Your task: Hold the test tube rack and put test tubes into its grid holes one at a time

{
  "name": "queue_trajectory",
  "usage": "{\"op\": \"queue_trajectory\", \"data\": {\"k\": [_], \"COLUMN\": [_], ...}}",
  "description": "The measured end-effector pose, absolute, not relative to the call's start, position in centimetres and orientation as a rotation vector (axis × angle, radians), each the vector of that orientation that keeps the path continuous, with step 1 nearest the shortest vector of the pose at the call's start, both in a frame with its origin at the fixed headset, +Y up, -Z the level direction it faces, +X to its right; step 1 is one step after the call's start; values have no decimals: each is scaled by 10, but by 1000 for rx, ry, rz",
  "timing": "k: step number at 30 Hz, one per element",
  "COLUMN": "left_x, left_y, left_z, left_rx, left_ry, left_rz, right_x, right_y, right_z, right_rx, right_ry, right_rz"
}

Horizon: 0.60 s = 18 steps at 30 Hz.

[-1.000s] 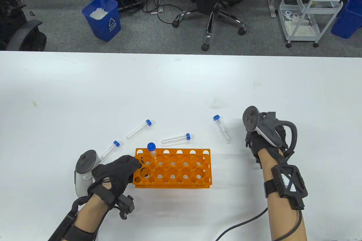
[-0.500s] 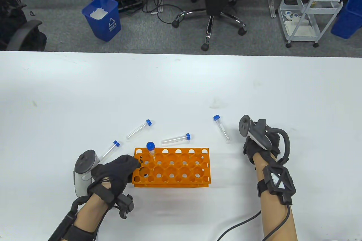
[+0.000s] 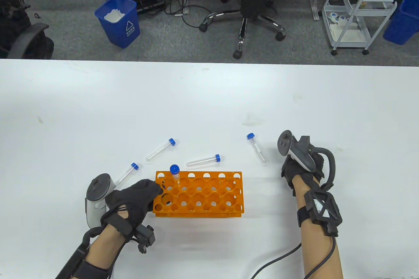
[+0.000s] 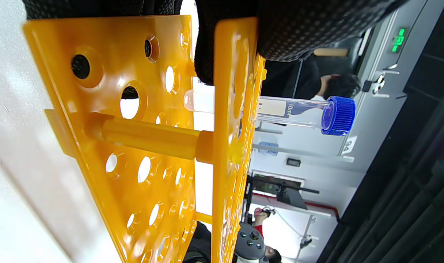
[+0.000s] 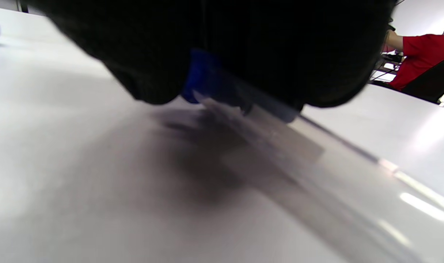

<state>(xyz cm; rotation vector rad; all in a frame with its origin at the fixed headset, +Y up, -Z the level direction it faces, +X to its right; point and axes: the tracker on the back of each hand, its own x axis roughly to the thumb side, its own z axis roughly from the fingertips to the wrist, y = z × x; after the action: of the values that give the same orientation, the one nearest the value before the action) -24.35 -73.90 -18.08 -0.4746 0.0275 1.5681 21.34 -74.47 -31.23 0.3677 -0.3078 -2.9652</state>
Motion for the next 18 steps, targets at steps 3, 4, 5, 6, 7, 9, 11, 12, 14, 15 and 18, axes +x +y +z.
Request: {"op": "queue_trajectory", "data": {"k": [3, 4, 5, 6, 7, 9, 11, 12, 14, 15, 18], "left_x": [-244, -244, -244, -244, -244, -244, -246, -246, -247, -247, -247], "left_y": [-739, -739, -739, -739, -739, -740, -741, -741, -742, -742, -742], "left_z": [-181, -181, -181, -181, -181, -181, -182, -182, -182, -182, -182], "left_rx": [-472, -472, -471, -471, -471, -472, -473, -473, -472, -472, -478], "left_ry": [27, 28, 28, 28, 28, 31, 38, 41, 45, 46, 45], "left_rz": [1568, 1568, 1567, 1566, 1565, 1564, 1566, 1566, 1566, 1566, 1570], "right_x": [211, 211, 210, 209, 208, 203, 199, 196, 190, 186, 174], "right_y": [-725, -721, -711, -701, -692, -667, -646, -632, -613, -598, -567], "right_z": [-309, -309, -307, -305, -303, -297, -291, -288, -282, -277, -265], "right_rx": [377, 378, 381, 382, 378, 358, 343, 335, 314, 294, 226], "right_ry": [-245, -233, -193, -156, -126, -37, 47, 114, 216, 289, 442], "right_rz": [-2918, -2920, -2929, -2939, -2944, -2955, -2969, -2983, -3002, -3013, -3024]}}
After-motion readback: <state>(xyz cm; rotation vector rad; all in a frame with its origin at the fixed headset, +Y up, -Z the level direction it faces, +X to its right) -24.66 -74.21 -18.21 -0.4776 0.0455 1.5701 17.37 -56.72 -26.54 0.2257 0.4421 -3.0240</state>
